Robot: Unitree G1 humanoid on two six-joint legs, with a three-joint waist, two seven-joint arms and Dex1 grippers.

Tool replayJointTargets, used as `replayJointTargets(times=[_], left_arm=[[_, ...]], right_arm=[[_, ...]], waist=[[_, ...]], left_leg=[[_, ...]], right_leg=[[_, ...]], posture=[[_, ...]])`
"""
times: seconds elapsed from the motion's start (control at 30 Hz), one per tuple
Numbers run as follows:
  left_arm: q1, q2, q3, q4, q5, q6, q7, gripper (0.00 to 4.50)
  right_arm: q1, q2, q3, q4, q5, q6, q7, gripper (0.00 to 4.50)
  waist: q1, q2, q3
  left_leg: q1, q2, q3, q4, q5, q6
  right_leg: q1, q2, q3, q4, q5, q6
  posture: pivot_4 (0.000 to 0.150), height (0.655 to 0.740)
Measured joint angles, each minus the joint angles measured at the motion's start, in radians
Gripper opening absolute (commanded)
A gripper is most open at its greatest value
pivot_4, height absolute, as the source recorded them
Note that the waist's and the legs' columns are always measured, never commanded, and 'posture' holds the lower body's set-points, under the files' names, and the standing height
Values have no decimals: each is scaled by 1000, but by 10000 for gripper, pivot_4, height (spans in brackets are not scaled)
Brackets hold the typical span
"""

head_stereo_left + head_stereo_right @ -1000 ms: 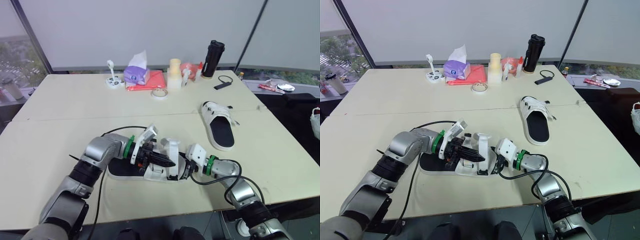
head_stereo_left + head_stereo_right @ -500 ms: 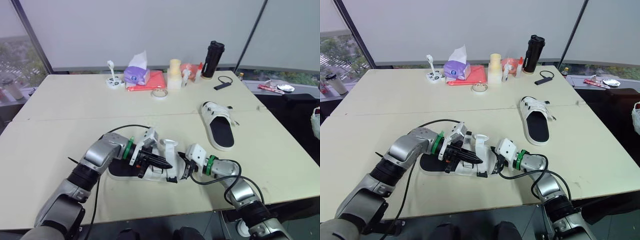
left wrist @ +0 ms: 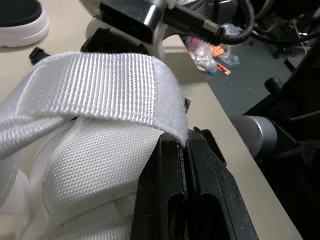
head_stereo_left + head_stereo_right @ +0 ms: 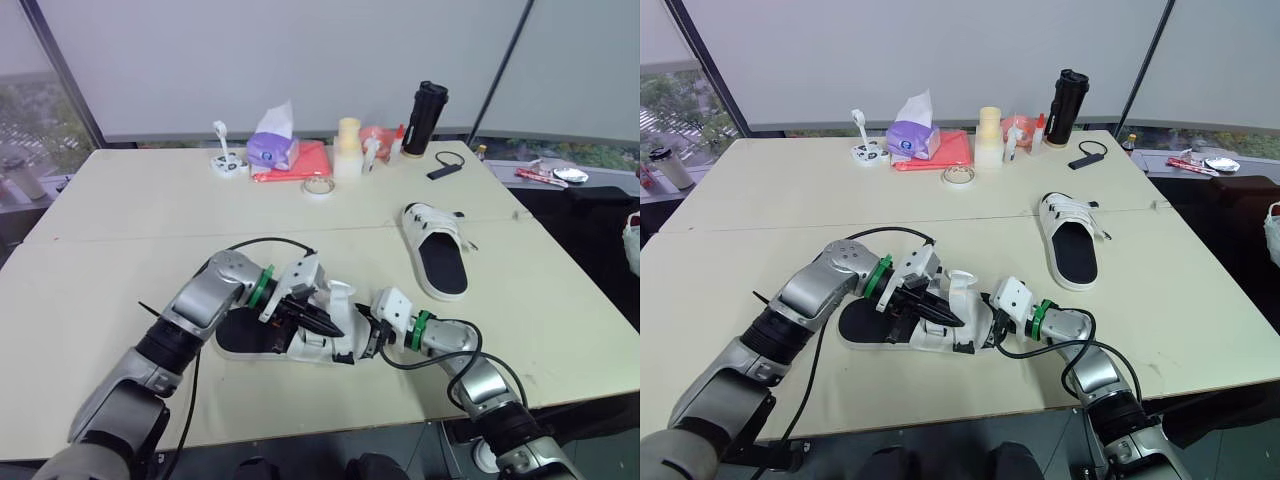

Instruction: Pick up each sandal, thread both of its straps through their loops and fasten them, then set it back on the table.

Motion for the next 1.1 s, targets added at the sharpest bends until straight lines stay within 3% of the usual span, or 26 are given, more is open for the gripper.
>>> replayJointTargets(times=[0.33, 0.63, 0.87, 1.1], left_arm=[[-63, 5, -31, 53, 5, 10, -119, 276], [-131, -26, -61, 199, 95, -176, -137, 276], [-179, 28, -148, 200, -6, -173, -148, 276], [-180, 17, -179, 201, 1, -213, -148, 276]], right_arm=[[5, 9, -2, 0, -1, 0, -7, 0], [13, 14, -6, 0, -1, 0, -16, 0], [14, 18, -7, 0, -1, 0, -19, 0], [17, 19, -8, -1, -1, 0, -25, 0]], waist=[[-4, 0, 0], [-2, 0, 0], [-4, 0, 0], [-2, 0, 0]], left_leg=[[0, 0, 0, 0, 0, 0], [0, 0, 0, 0, 0, 0], [0, 1, 0, 0, 0, 0], [0, 1, 0, 0, 0, 0]], right_leg=[[-1, 1, 0, 0, 0, 0], [-1, 1, 0, 0, 0, 0], [-1, 1, 0, 1, 0, 0], [-1, 1, 0, 1, 0, 0]], posture=[[1500, 7400], [1500, 7400], [1500, 7400], [1500, 7400]])
